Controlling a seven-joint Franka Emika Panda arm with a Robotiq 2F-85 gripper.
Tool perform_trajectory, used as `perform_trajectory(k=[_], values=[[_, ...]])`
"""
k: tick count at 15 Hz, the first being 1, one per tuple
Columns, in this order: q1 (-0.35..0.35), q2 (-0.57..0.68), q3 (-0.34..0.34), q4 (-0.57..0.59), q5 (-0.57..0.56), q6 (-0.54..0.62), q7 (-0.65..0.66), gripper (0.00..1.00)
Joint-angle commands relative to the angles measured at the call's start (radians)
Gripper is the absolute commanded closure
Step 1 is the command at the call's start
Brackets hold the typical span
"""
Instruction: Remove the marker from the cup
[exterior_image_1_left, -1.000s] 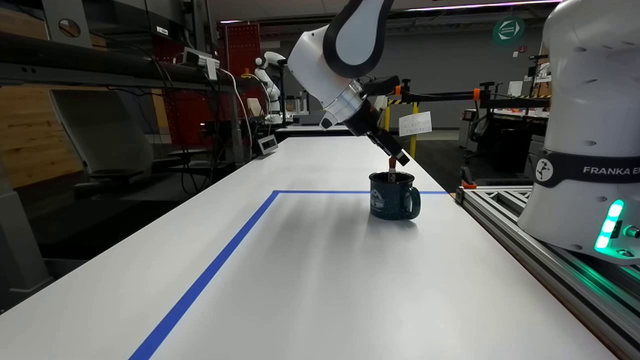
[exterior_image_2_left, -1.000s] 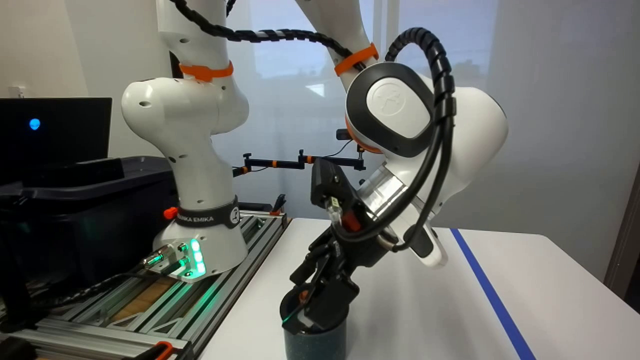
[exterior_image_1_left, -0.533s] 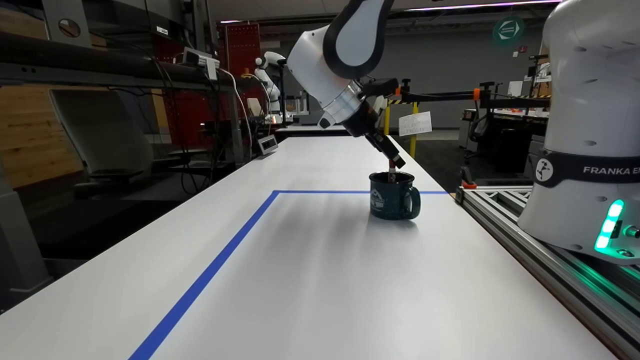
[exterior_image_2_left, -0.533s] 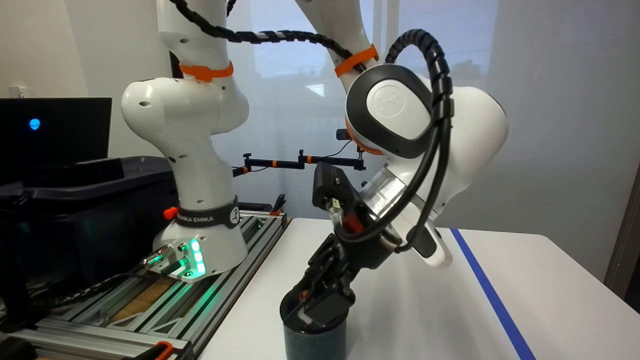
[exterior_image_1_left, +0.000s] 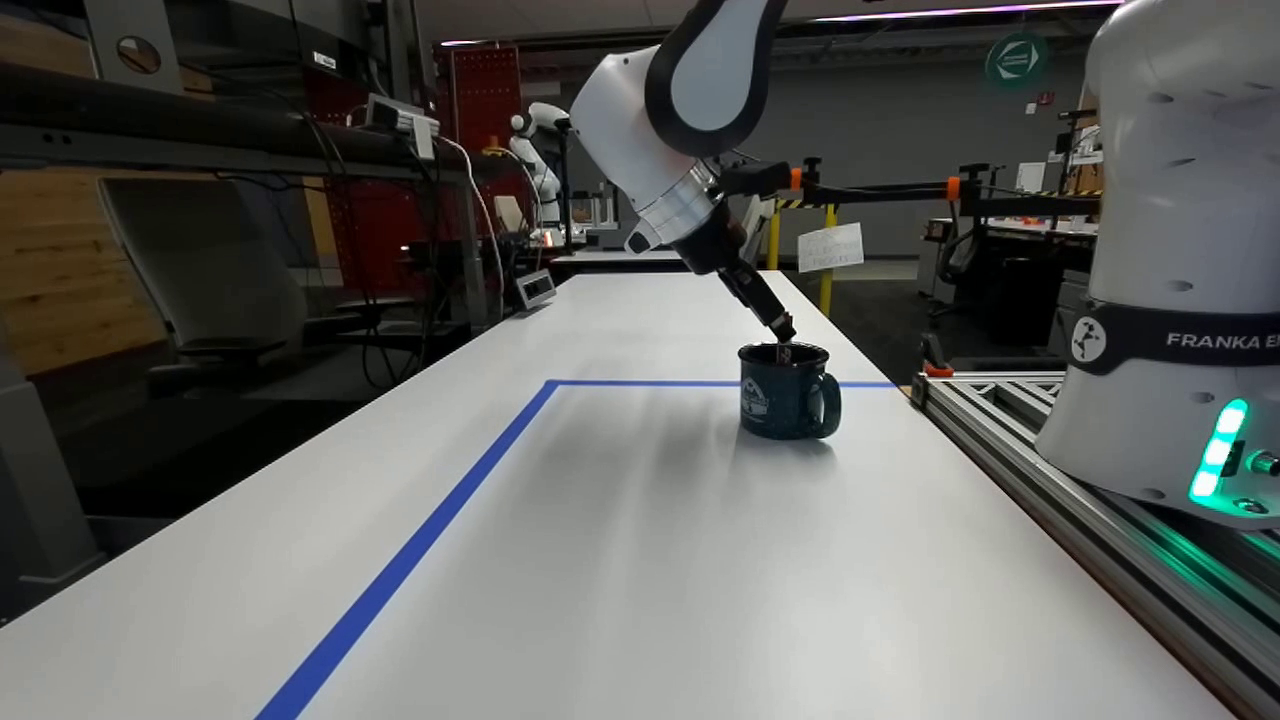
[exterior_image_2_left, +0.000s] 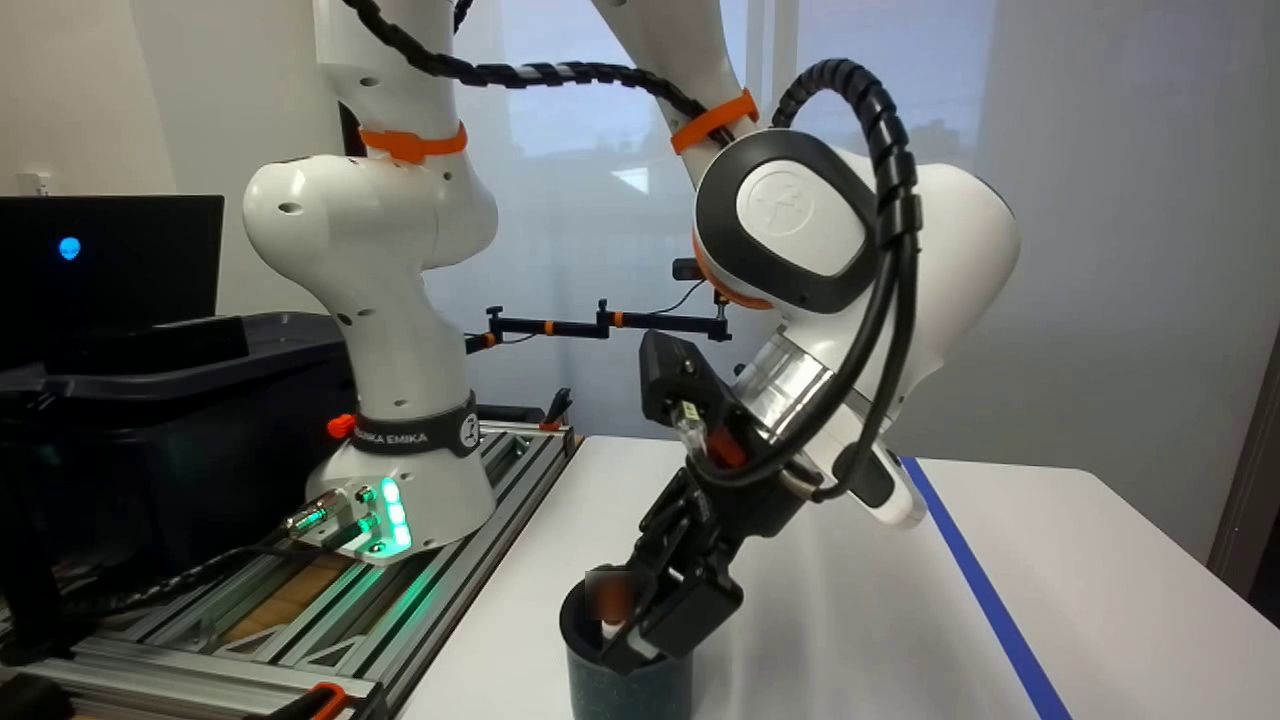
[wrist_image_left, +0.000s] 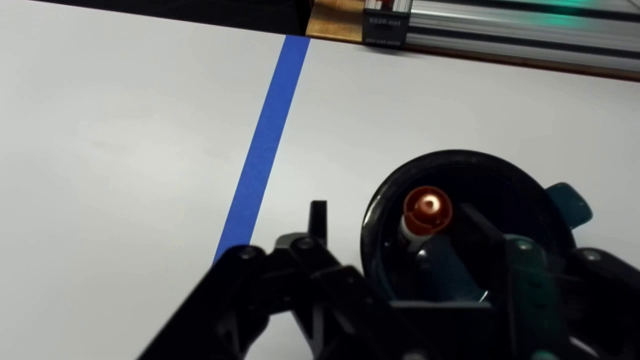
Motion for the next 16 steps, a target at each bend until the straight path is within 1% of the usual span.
perform_trajectory(k=[1, 2, 3, 4, 5, 6, 9, 12, 16], values=[[0.004, 0.002, 0.013, 0.005, 0.032, 0.005, -0.008, 0.49], [0.004, -0.001, 0.019, 0.007, 0.063, -0.014, -0.029, 0.40], [0.004, -0.003, 0.024, 0.008, 0.088, -0.024, -0.045, 0.43], [0.003, -0.005, 0.028, 0.009, 0.114, -0.033, -0.060, 0.39], [0.003, -0.003, 0.030, 0.013, 0.132, -0.044, -0.064, 0.38], [0.002, -0.001, 0.031, 0.017, 0.146, -0.055, -0.069, 0.35], [-0.003, 0.001, 0.026, 0.023, 0.161, -0.065, -0.072, 0.36], [-0.007, 0.001, 0.018, 0.031, 0.145, -0.080, -0.070, 0.31], [-0.008, 0.004, 0.010, 0.040, 0.135, -0.103, -0.082, 0.32]])
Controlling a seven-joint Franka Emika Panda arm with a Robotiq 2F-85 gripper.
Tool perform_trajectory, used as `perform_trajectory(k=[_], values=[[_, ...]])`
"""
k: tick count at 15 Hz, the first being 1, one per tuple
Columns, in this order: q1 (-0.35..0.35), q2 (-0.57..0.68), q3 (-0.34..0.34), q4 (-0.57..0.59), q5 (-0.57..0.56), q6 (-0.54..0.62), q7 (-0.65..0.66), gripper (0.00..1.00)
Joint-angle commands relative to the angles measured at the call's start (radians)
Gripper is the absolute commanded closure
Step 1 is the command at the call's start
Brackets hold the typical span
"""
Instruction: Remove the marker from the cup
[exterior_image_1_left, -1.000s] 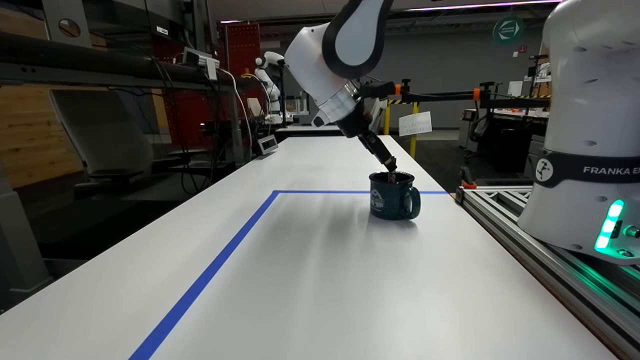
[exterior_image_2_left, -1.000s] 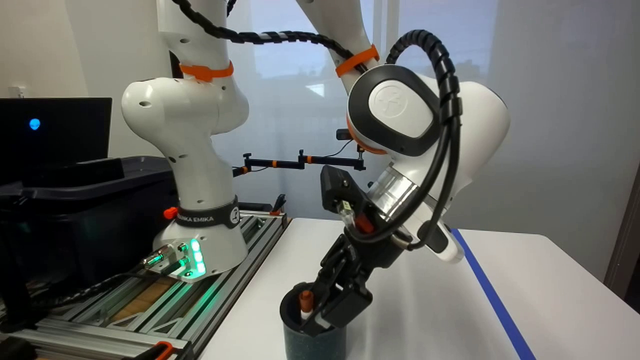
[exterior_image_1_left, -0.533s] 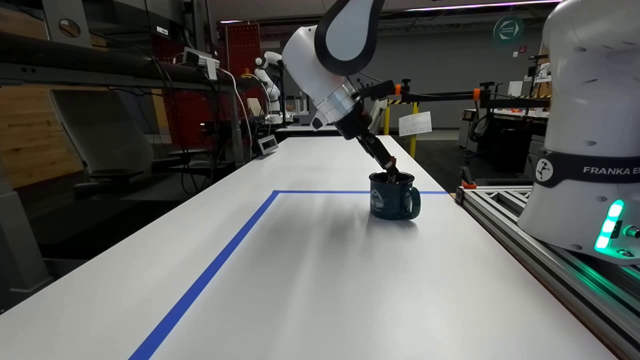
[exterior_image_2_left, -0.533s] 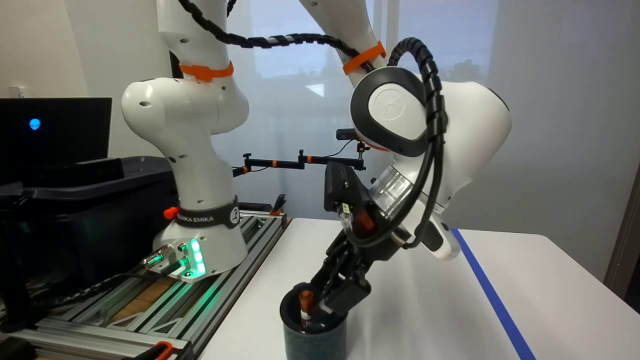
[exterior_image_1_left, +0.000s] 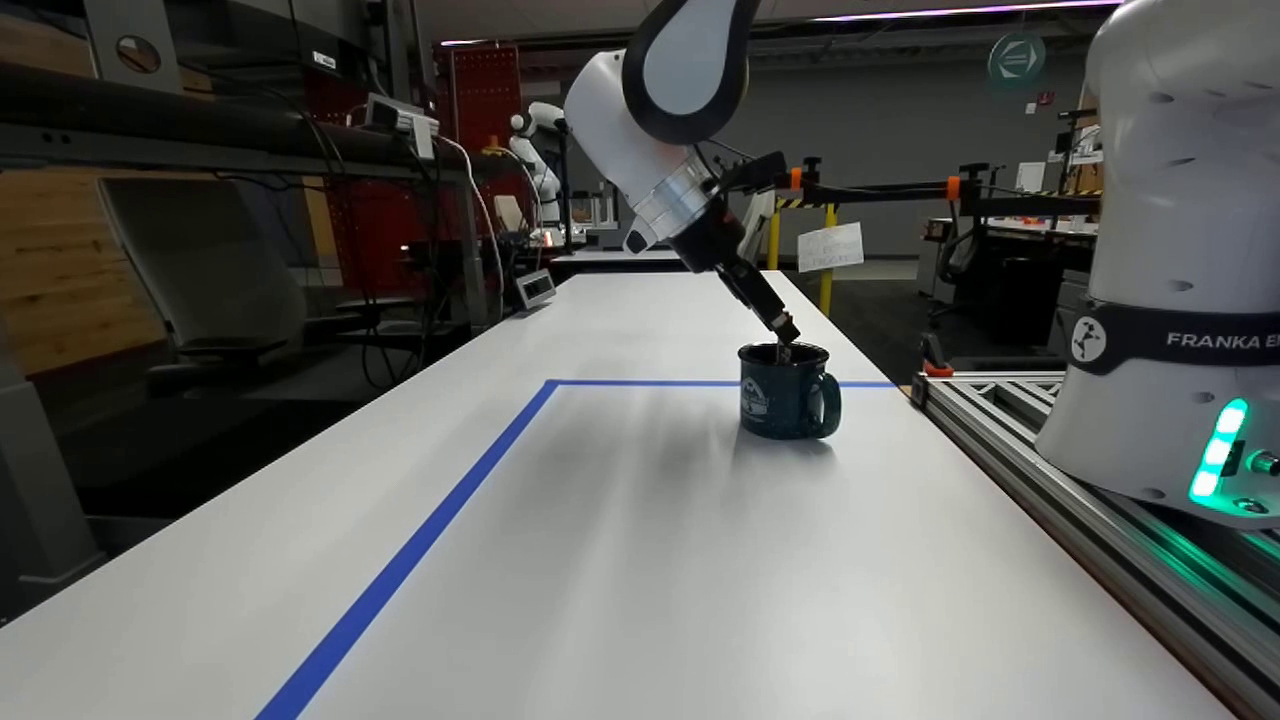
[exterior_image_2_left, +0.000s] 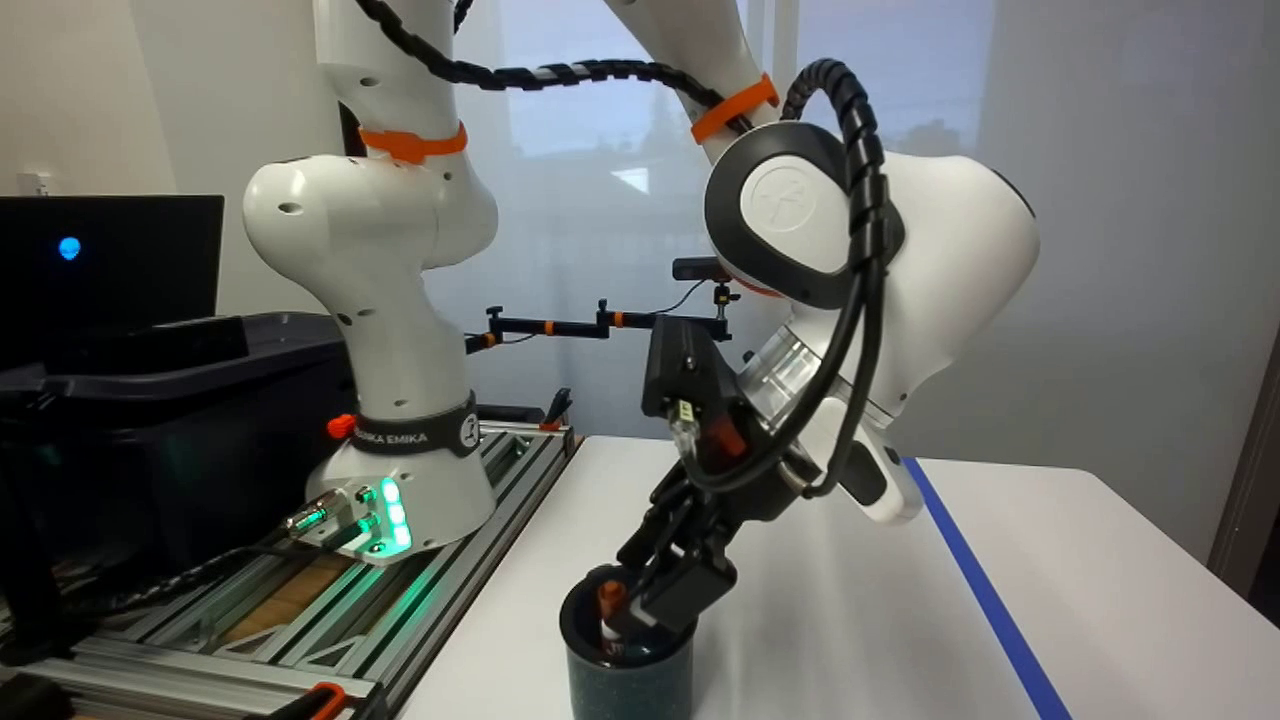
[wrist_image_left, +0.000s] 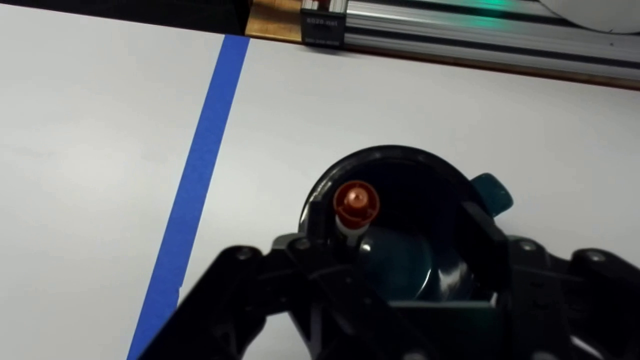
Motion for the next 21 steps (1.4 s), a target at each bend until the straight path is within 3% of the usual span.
perform_trajectory(k=[1, 5, 9, 13, 14, 16, 19, 21], values=[[-0.006, 0.005, -0.004, 0.020, -0.004, -0.049, -0.030, 0.33], [-0.006, 0.010, -0.004, 0.022, -0.010, -0.060, -0.041, 0.60], [-0.008, 0.016, -0.009, 0.021, -0.029, -0.059, -0.036, 0.59], [-0.012, 0.022, -0.013, 0.020, -0.034, -0.060, -0.040, 0.64], [-0.013, 0.022, -0.015, 0.020, -0.035, -0.061, -0.040, 0.66], [-0.014, 0.022, -0.016, 0.021, -0.039, -0.061, -0.041, 0.90], [-0.016, 0.012, -0.013, 0.019, -0.029, -0.072, -0.055, 1.00], [-0.013, -0.057, -0.005, 0.016, -0.007, -0.117, -0.101, 0.95]])
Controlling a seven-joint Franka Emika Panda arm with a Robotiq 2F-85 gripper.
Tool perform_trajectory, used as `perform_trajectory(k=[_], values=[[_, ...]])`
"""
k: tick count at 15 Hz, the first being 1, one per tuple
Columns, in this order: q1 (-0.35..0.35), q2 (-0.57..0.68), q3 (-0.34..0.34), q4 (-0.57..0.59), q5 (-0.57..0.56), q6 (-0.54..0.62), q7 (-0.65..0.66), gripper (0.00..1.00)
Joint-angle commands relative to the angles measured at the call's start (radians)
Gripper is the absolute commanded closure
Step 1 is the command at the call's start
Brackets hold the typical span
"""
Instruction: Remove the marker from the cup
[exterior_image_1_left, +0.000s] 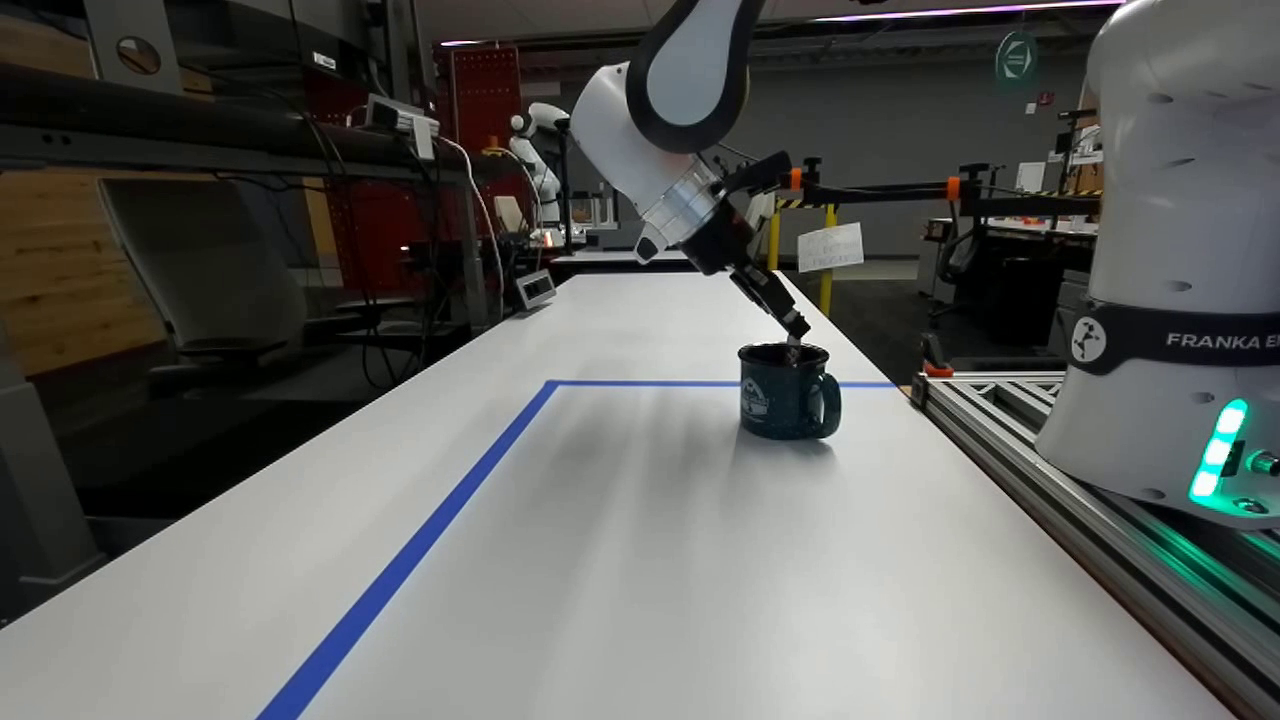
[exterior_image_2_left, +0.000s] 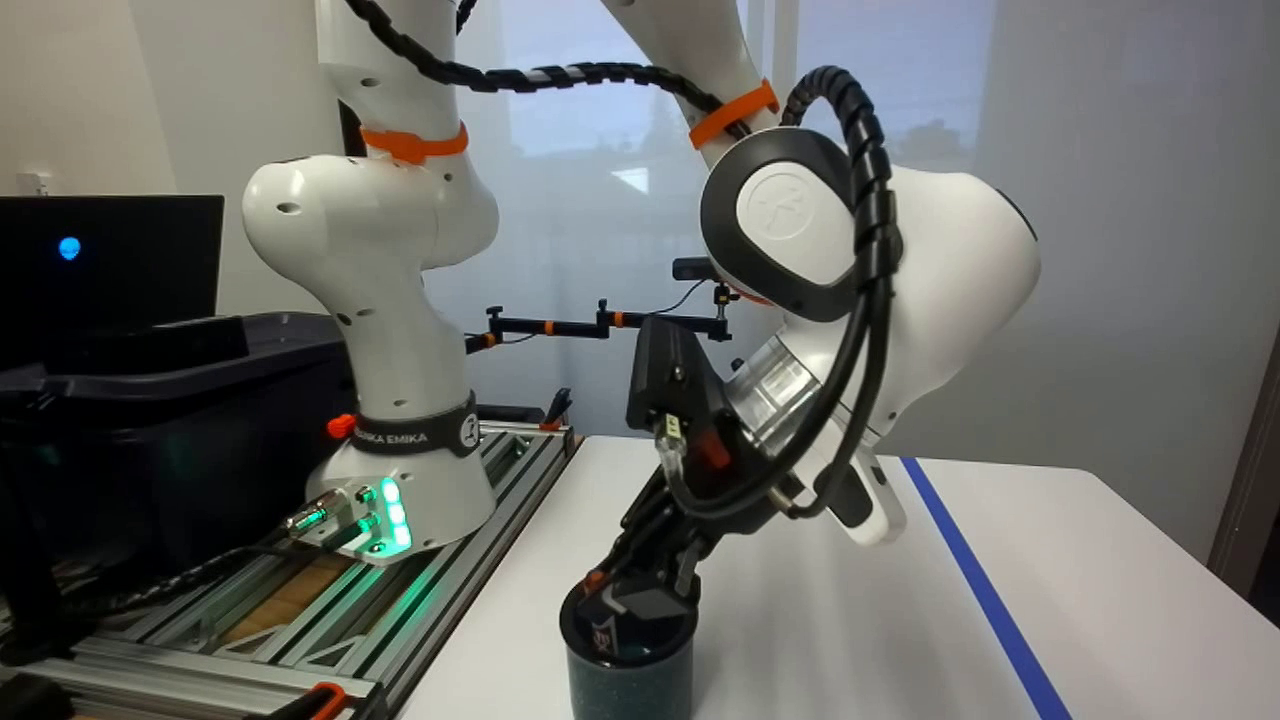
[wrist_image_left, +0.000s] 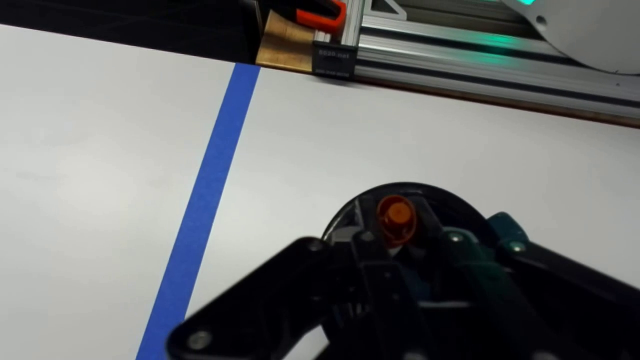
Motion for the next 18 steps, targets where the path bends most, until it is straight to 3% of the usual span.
perform_trajectory(k=[1, 4, 6, 9, 12, 14, 18], values=[[0.000, -0.118, 0.013, 0.015, 0.032, -0.105, -0.090, 0.95], [0.009, -0.251, 0.021, 0.041, 0.055, -0.192, -0.151, 0.95], [0.018, -0.353, 0.022, 0.048, 0.034, -0.203, -0.125, 0.95], [0.036, -0.473, 0.040, 0.020, -0.048, -0.136, -0.054, 0.95], [0.034, -0.498, 0.040, -0.035, -0.146, 0.021, 0.013, 0.95], [0.015, -0.467, 0.032, -0.085, -0.224, 0.191, 0.095, 0.95], [-0.035, -0.348, 0.014, -0.140, -0.277, 0.499, 0.341, 0.95]])
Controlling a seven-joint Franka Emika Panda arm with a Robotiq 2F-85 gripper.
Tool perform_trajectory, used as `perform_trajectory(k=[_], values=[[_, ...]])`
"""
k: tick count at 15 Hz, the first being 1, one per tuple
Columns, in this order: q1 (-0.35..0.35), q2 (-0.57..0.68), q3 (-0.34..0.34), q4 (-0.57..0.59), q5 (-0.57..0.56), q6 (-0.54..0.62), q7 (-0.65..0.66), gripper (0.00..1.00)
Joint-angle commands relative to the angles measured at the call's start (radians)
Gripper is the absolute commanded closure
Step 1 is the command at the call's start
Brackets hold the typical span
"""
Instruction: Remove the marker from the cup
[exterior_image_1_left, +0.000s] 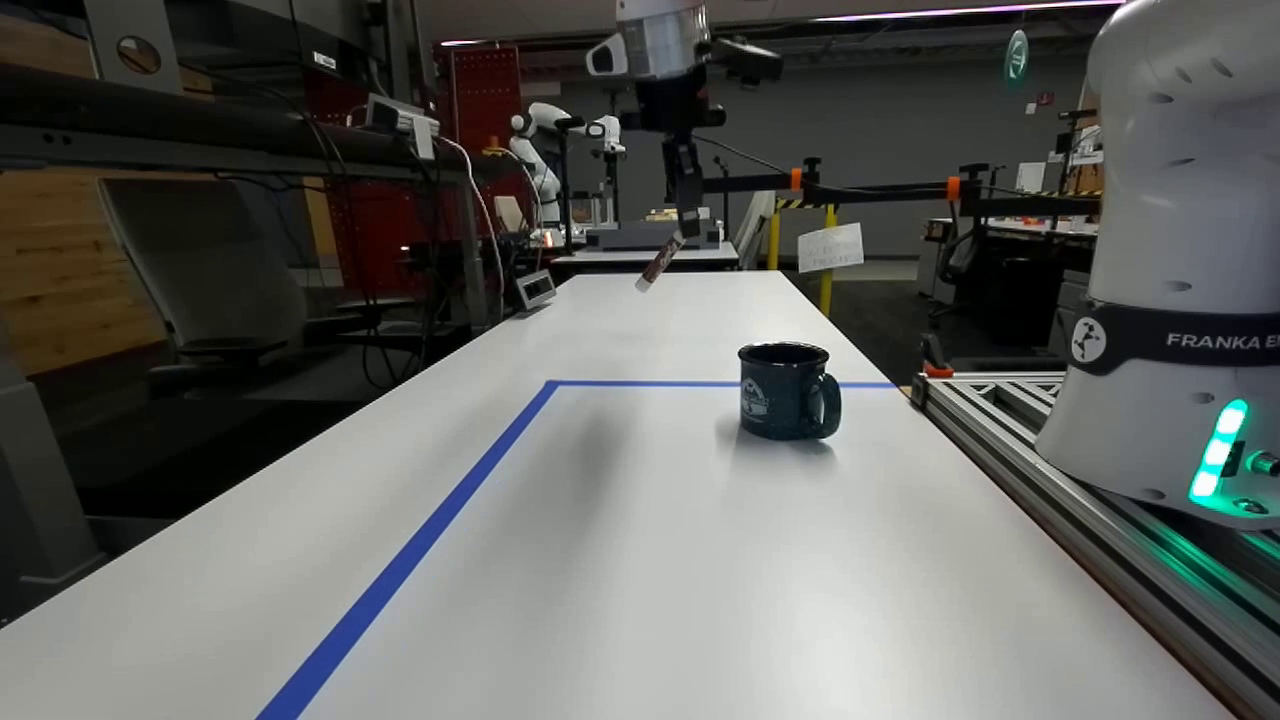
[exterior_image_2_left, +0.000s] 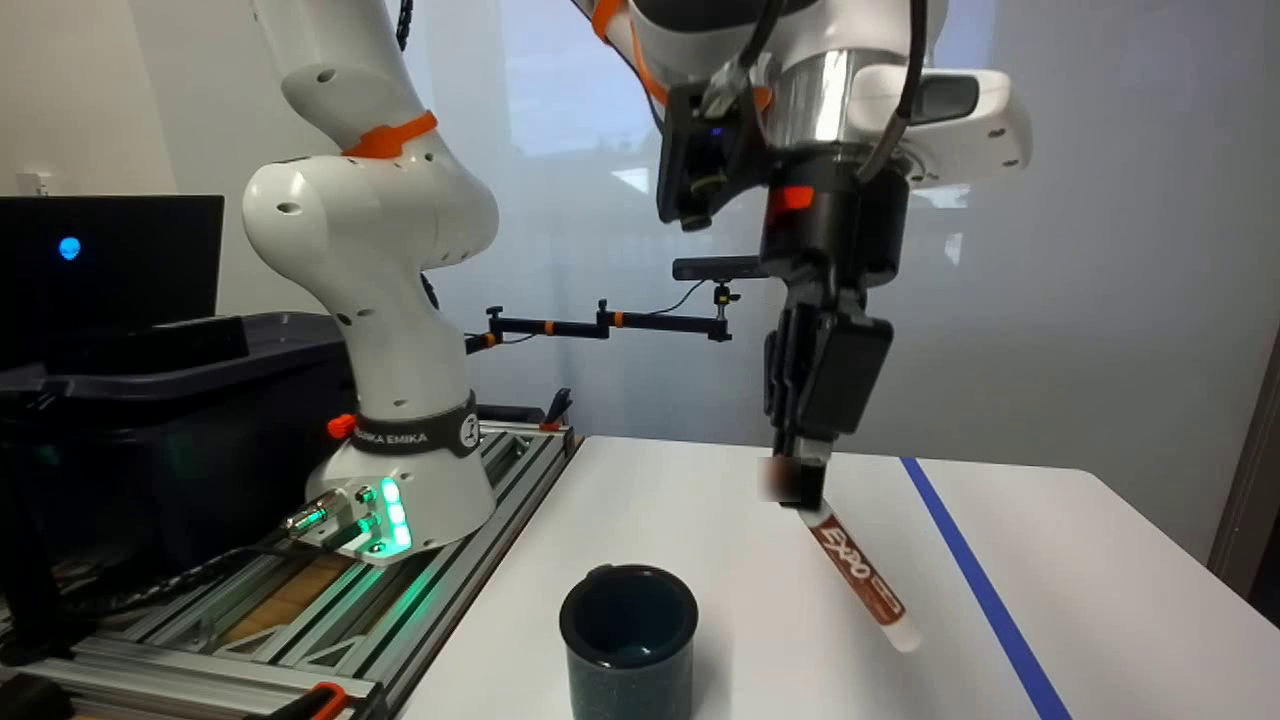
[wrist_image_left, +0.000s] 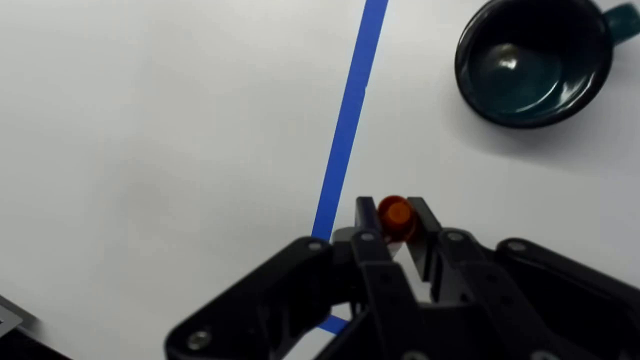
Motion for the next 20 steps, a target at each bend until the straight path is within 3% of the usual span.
perform_trajectory(k=[1, 4, 6, 10, 15, 20], values=[[-0.048, 0.104, -0.014, -0.040, -0.052, 0.240, 0.212, 0.95], [-0.084, 0.212, -0.035, -0.020, -0.039, 0.340, 0.329, 0.95], [-0.091, 0.282, -0.062, 0.000, 0.007, 0.358, 0.326, 0.95], [-0.090, 0.394, -0.092, 0.017, 0.209, 0.371, 0.164, 0.95], [-0.110, 0.477, -0.045, 0.052, 0.475, 0.315, -0.142, 0.95], [-0.101, 0.508, -0.051, 0.114, 0.465, 0.167, -0.234, 0.95]])
